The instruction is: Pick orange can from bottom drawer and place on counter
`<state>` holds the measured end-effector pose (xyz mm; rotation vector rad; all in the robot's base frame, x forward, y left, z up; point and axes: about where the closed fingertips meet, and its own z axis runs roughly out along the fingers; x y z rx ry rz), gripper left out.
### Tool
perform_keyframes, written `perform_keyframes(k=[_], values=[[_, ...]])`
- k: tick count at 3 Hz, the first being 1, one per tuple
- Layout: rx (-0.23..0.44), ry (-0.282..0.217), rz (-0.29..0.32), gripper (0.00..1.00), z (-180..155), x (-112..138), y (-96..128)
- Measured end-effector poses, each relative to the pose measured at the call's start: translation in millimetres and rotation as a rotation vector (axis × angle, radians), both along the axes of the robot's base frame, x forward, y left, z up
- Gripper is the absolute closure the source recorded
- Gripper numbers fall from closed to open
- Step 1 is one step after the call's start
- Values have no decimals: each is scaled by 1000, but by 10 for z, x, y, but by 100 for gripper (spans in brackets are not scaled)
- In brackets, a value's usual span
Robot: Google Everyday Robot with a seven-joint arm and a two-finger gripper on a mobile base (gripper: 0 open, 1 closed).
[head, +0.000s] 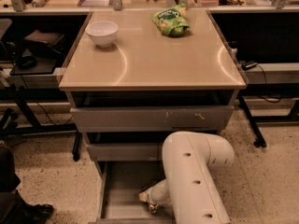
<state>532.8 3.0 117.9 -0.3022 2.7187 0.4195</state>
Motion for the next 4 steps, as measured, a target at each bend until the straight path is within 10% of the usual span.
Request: perform_keyframes(k=[2, 4], values=[[65, -23, -82, 100, 679, 204, -597], [92, -124, -299, 100, 2044, 438, -2223]])
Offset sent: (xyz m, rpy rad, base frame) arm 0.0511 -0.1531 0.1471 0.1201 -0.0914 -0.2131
